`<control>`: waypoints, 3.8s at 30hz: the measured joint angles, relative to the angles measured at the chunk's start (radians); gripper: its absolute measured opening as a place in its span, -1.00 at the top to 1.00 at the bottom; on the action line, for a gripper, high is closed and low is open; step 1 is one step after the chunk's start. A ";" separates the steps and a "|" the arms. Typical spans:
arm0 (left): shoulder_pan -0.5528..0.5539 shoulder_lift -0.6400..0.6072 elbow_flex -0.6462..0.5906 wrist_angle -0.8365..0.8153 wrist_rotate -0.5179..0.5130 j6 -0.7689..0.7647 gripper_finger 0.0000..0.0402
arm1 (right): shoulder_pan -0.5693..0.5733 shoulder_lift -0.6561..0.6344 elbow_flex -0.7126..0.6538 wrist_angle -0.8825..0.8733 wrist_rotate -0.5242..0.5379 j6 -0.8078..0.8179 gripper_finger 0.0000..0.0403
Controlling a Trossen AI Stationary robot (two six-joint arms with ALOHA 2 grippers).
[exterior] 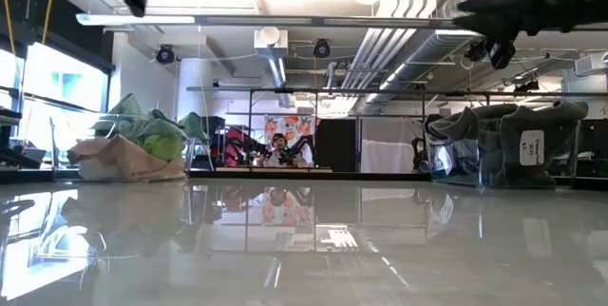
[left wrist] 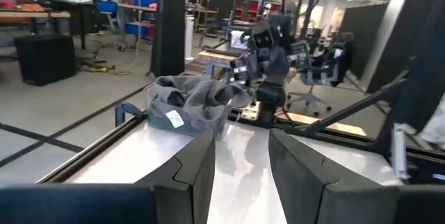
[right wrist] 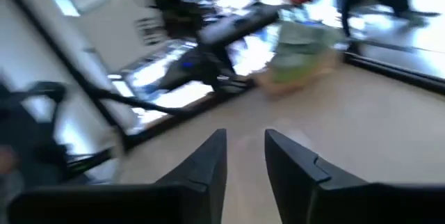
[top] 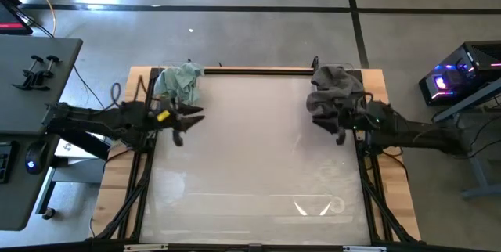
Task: Sort towels by color in basket
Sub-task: Return to Home Position
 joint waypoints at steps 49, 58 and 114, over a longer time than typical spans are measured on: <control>0.021 -0.576 -0.313 -0.120 0.221 0.038 0.40 | 0.540 -0.361 -0.300 0.269 0.236 -0.415 0.69; 0.041 -0.577 -0.307 -0.216 0.233 0.087 0.40 | 0.352 -0.361 -0.300 0.082 0.132 -0.282 0.69; 0.062 -0.547 -0.459 -0.087 0.311 0.310 0.90 | 0.295 -0.345 -0.298 0.002 0.093 -0.424 0.69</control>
